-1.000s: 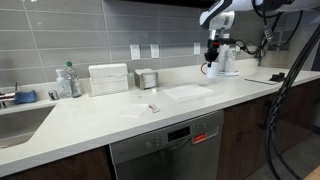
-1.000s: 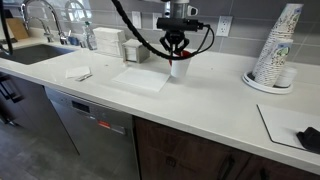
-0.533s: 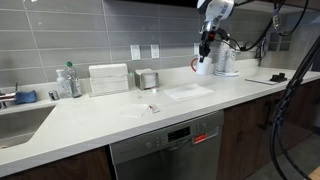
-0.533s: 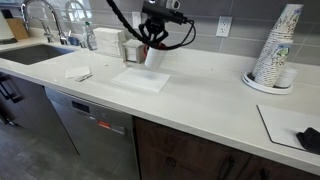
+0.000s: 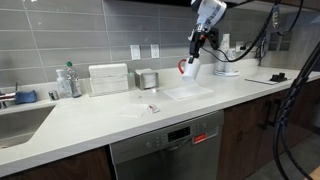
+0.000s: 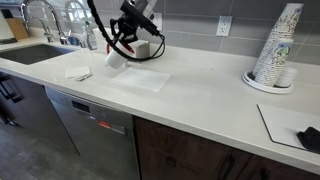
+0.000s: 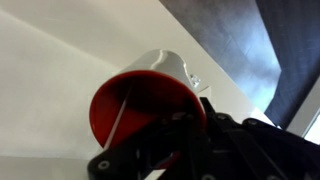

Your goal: Pour the contents of the mug onto the piece of tissue on the left

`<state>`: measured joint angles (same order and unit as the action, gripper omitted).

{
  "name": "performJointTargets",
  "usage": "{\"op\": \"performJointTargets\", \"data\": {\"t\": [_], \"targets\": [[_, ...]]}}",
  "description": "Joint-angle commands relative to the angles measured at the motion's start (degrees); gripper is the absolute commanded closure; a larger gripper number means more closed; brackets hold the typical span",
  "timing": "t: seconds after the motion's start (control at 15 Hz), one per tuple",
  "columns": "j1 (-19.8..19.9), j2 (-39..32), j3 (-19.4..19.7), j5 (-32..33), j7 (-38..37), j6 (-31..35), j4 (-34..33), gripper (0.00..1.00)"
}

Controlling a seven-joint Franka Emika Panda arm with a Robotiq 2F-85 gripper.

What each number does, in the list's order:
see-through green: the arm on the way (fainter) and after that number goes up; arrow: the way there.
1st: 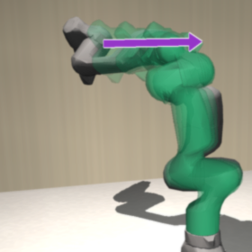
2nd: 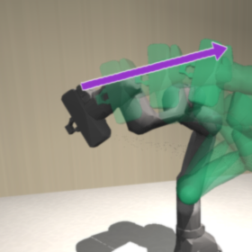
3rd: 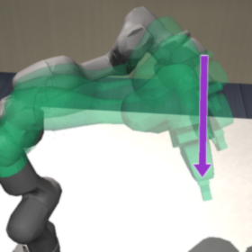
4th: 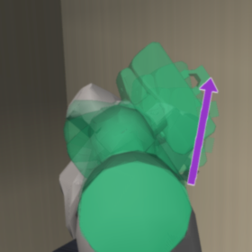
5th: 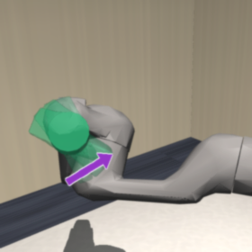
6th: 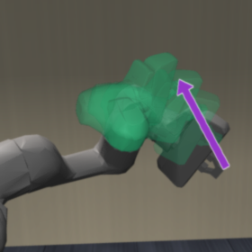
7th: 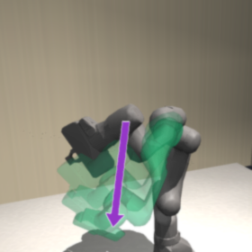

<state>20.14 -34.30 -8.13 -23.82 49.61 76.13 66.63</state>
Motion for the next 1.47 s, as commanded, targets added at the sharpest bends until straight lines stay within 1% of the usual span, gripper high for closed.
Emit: {"op": "performJointTargets", "data": {"t": [0.0,0.13,0.4,0.47,0.53,0.6,0.73,1.0,1.4], "targets": [[-1.38,-0.64,1.91,-2.61,0.42,-2.46,-0.54,0.90],[-1.44,-1.76,1.72,-4.41,0.38,-4.04,-0.80,0.90],[-1.38,-2.32,1.65,-4.81,0.36,-4.07,-1.12,0.90],[-1.38,-2.32,1.64,-4.83,0.36,-4.09,-1.17,0.98],[-1.39,-3.83,1.30,-5.96,-0.24,-4.67,-2.36,0.98],[-1.37,-4.98,1.10,-7.33,-0.96,-4.08,-3.06,0.98],[-0.76,-7.44,0.06,-10.78,-1.29,-6.14,-4.52,0.98],[0.34,-13.96,-0.44,-18.87,-4.42,-8.87,-8.52,0.98],[3.33,-21.24,-0.45,-30.98,-12.43,-9.37,-13.31,0.98]]}}
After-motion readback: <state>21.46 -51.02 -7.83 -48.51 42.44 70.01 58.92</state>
